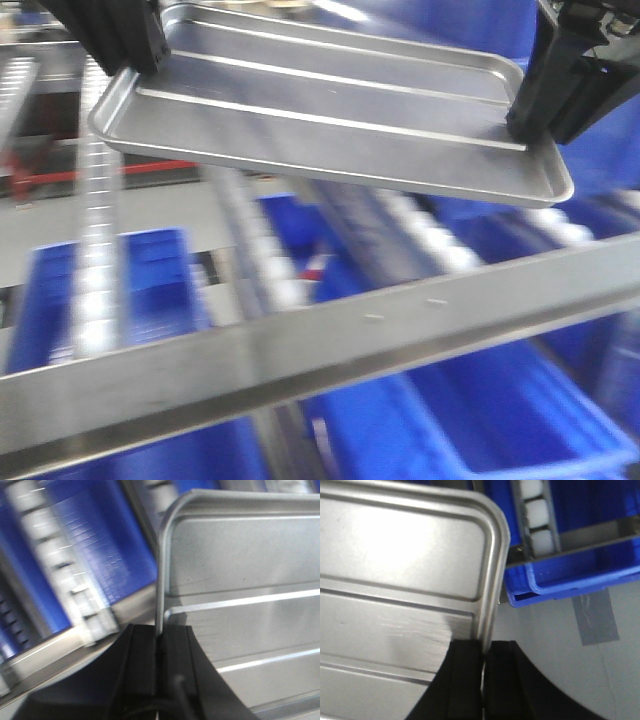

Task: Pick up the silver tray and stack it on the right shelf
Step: 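Carry the tray with both grippers while the base drives to the other shelf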

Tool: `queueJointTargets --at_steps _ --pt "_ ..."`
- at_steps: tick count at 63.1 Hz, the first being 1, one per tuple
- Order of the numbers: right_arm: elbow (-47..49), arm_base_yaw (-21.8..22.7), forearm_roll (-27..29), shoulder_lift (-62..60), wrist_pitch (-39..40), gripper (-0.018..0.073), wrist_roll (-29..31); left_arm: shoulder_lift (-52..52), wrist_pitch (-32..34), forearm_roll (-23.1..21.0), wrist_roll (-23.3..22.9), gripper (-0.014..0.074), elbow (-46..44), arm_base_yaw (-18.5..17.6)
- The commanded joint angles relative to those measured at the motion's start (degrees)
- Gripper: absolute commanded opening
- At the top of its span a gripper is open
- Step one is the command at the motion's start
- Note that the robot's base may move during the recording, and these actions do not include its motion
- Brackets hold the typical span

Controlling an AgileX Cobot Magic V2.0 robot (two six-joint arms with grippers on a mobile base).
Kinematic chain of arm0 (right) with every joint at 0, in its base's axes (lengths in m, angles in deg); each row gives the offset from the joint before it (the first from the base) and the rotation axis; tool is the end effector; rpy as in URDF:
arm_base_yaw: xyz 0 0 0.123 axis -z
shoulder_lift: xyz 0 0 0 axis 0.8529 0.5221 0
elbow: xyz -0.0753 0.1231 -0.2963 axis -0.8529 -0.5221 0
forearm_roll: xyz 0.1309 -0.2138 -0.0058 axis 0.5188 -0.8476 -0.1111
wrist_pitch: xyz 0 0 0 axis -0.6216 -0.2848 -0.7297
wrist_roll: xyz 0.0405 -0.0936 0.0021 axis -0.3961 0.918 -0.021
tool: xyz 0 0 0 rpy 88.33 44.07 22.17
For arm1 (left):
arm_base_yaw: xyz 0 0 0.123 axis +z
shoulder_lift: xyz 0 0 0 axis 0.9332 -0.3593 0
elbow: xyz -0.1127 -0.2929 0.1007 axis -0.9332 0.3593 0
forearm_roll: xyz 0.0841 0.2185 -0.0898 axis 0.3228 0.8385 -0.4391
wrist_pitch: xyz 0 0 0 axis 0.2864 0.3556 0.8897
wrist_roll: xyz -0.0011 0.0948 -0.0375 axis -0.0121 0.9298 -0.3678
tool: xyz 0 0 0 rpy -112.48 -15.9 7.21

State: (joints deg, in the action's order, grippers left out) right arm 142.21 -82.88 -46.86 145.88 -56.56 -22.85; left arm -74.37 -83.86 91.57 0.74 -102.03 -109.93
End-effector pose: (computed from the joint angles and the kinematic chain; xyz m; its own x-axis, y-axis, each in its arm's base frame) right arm 0.2373 0.1081 0.3433 -0.8518 0.0286 -0.5231 -0.1009 0.9709 0.2173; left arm 0.2435 -0.1916 0.3928 -0.8687 0.1199 -0.4807 0.1988 0.9731 -0.1166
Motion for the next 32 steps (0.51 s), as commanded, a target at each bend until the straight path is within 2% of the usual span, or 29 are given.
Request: queueJointTargets --at_steps 1,32 --pt "1.15 0.31 -2.62 -1.61 0.12 0.0057 1.34 2.15 0.87 3.03 0.34 -0.0101 -2.14 -0.07" --pt "1.15 0.31 -2.62 -1.61 0.12 0.0057 1.34 2.15 0.87 3.03 0.34 -0.0101 -2.14 -0.07"
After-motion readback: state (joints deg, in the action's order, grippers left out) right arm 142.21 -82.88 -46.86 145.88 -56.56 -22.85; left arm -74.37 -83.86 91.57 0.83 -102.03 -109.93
